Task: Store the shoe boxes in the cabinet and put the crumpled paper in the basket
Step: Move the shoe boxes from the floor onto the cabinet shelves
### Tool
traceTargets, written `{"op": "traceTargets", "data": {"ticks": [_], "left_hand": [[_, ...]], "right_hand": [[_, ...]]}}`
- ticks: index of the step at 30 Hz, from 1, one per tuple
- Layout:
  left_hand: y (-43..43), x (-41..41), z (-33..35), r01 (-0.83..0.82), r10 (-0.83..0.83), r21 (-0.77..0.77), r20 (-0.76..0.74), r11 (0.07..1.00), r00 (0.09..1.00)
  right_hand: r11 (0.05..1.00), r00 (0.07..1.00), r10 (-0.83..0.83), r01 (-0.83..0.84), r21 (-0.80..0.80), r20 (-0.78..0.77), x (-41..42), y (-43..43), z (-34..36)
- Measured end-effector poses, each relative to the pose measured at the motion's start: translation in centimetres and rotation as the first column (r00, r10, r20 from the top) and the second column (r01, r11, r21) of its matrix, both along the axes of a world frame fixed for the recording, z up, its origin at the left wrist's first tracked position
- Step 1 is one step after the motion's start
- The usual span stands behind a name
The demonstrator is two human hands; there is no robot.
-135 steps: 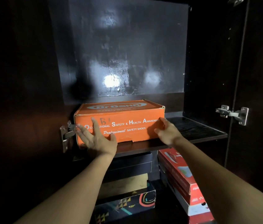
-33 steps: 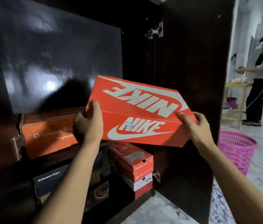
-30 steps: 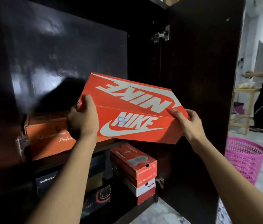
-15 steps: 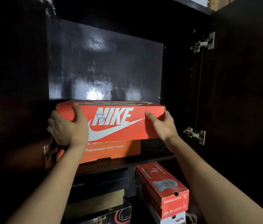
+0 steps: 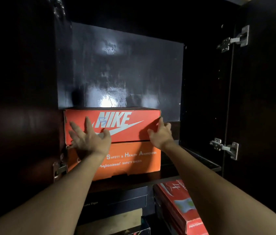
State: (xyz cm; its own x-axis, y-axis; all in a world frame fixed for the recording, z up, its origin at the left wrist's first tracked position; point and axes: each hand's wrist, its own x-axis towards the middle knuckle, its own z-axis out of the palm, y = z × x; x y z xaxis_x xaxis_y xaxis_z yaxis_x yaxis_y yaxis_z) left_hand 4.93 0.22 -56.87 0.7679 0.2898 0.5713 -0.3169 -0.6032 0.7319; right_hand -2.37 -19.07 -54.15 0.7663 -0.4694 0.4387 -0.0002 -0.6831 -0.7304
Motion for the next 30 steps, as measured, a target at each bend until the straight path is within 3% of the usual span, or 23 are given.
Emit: {"op": "traceTargets", "data": {"ticks": [3,6,10,17,23,26,30], "left_hand": [[1.3,1.2,0.5,0.034,-0.031,0.018,-0.117,0.999,0.993],[1.5,0.9,0.9,0.031,-0.023,0.063,-0.13,0.998,0.991],[1.2,0.7,0.9,0.031,-0.014,0.099,-0.168,0.995,0.986],[1.8,-0.3,-1.6,0.065,-0.012,0.234,-0.221,0.97,0.975],[-0.3,-6.2,-6.2,0.24,-0.2,0.306,-0.155,0.921,0.967],[-2.6,-9.5,-8.7,0.438,-0.414,0.146,-0.165,0.887,0.895],[-6.8,-13.6,-13.3,0.702,-0.679,-0.013,-0.267,0.712,0.684]], "right_hand": [[0.989,0.986,0.132,-0.138,-0.053,-0.099,1.0,0.3,0.0],[0.977,0.979,0.127,-0.15,-0.149,-0.157,1.3,0.6,-0.1],[0.975,0.977,0.137,-0.162,-0.151,-0.162,1.2,0.0,-0.7],[0.986,0.985,0.167,-0.167,0.01,-0.039,-2.5,-1.9,-3.6],[0.984,0.992,0.107,-0.116,0.137,0.067,-9.4,-2.9,-8.9],[0.98,0.994,0.059,-0.076,0.183,0.095,-13.7,-3.4,-12.5],[0.968,0.999,-0.047,0.04,0.249,0.021,-19.6,-4.5,-18.5]]}}
